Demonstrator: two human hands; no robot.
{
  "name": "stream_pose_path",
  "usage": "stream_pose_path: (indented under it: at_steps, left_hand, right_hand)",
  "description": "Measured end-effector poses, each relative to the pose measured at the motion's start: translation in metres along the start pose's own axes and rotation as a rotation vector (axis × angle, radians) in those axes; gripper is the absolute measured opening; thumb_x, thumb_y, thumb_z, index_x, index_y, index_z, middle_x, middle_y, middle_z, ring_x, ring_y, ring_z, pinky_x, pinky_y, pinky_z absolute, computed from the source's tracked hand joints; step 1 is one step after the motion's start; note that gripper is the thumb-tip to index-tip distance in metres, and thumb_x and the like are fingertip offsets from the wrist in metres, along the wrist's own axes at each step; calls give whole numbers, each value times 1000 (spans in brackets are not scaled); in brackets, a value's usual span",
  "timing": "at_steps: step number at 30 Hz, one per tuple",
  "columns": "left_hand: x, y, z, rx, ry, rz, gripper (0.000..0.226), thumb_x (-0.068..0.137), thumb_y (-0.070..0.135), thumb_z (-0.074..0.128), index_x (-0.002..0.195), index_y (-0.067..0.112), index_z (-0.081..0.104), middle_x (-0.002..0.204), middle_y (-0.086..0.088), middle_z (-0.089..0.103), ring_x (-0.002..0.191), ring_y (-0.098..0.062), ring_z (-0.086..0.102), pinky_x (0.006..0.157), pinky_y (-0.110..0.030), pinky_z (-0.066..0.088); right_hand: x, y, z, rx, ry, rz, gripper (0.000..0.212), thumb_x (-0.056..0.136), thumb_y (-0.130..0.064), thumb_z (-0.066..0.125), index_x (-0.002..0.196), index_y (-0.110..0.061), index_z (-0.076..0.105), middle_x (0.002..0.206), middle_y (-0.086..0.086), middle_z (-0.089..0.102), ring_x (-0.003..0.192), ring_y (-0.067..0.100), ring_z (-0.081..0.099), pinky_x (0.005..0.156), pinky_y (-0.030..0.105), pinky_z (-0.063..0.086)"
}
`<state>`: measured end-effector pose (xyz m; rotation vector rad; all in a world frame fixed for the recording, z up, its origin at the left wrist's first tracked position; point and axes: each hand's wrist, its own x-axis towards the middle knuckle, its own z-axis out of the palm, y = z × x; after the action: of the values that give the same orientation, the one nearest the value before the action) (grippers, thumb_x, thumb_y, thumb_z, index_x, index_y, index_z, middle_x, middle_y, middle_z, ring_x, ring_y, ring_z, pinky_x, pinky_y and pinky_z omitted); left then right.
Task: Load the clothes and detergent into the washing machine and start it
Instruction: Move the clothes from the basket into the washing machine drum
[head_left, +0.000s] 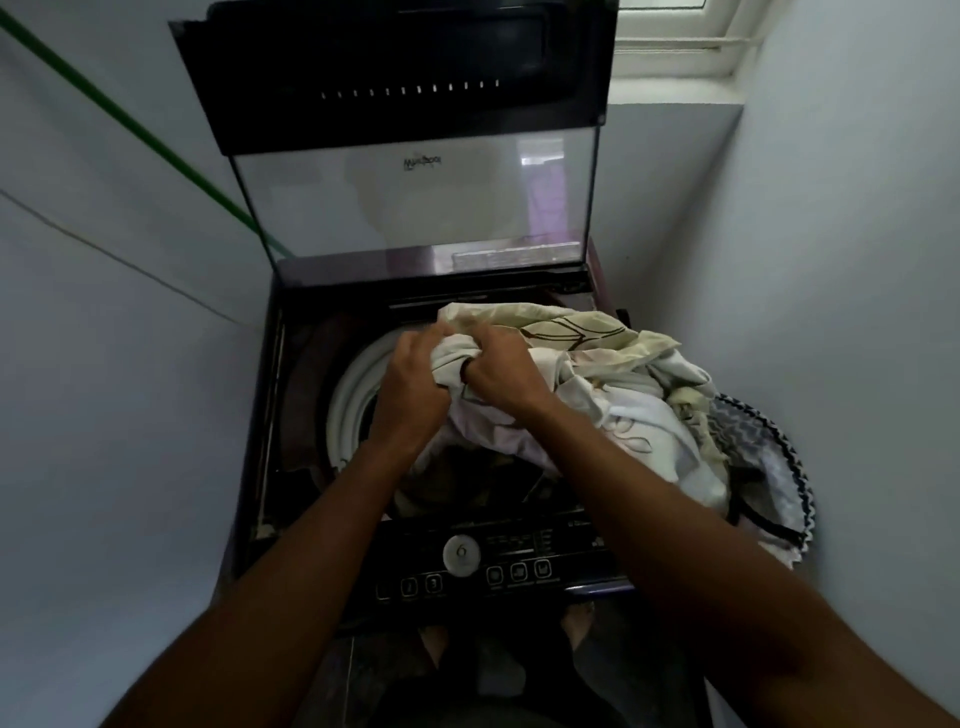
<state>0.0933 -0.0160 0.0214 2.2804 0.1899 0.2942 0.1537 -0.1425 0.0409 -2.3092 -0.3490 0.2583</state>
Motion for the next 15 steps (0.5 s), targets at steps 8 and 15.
stream_pose_path:
  at_steps: [8, 15]
  left_hand:
    - [-29, -62, 26, 375, -546, -149, 90, 93, 32, 59, 158, 11, 0, 163, -20, 9, 148, -37, 18, 117, -48, 26]
    - [-25, -55, 31, 244, -404, -118, 75, 77, 52, 39, 142, 17, 49, 153, -11, 40, 139, -34, 39, 112, -47, 36]
  right_hand:
    - [-9, 24, 51, 77, -287, 240, 31, 81, -9, 51, 105, 3, 65, 101, 21, 68, 93, 29, 62, 74, 30, 44]
    - [-12, 37, 46, 50, -310, 193, 29, 84, -11, 67, 111, -1, 68, 102, 10, 71, 97, 25, 67, 82, 31, 50]
